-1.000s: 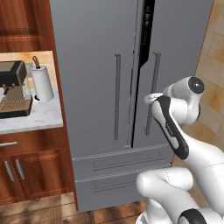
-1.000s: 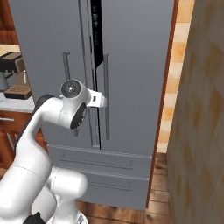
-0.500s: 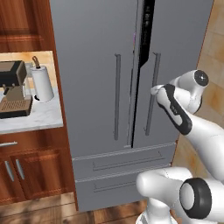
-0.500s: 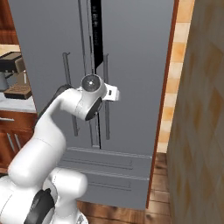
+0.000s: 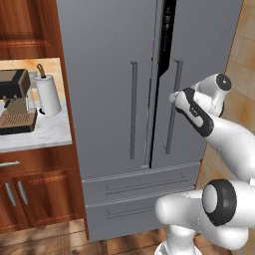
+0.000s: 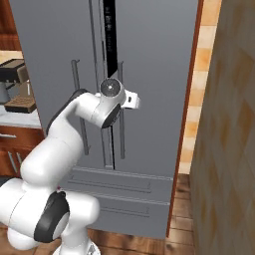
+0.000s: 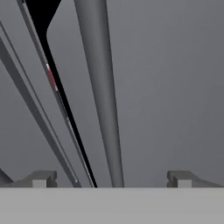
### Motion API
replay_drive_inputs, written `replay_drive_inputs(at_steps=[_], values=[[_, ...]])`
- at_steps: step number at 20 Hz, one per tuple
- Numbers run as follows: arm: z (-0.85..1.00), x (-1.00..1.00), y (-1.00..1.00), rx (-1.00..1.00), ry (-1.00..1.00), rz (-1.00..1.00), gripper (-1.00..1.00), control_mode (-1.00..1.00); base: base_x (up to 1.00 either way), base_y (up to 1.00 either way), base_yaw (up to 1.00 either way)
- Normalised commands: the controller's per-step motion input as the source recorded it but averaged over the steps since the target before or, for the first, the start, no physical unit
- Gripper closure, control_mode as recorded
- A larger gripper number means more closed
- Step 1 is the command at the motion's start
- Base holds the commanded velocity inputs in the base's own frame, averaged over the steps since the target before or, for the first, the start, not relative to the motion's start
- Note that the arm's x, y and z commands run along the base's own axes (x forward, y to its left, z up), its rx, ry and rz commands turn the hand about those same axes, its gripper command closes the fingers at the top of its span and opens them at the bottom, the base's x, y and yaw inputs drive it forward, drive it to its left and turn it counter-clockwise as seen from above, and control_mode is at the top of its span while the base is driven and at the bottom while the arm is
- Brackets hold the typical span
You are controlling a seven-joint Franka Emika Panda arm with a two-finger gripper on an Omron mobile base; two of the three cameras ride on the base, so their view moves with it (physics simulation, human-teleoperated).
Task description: Open the fridge, grab two sodas, and place both sodas inside the bowl with ice on the dining counter.
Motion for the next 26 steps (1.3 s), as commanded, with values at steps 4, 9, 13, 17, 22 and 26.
replay_drive_inputs(at_steps=[4,9,13,17,22,26], values=[[-0.06,0.23,0.08,0.00,-0.05,0.00,-1.00,-1.00,0.00,0.00,0.00],[-0.09,0.20,0.22,0.00,-0.07,0.00,-1.00,-1.00,0.00,0.00,0.00],[-0.07,0.32,0.07,0.00,-0.02,0.00,-1.00,-1.00,0.00,0.00,0.00],[0.00,0.38,-0.05,0.00,0.03,0.00,-1.00,-1.00,0.00,0.00,0.00],[0.00,0.32,-0.11,0.00,0.04,0.01,-1.00,-1.00,0.00,0.00,0.00],[-0.02,0.32,-0.17,0.00,0.00,0.02,-1.00,-1.00,0.00,0.00,0.00]])
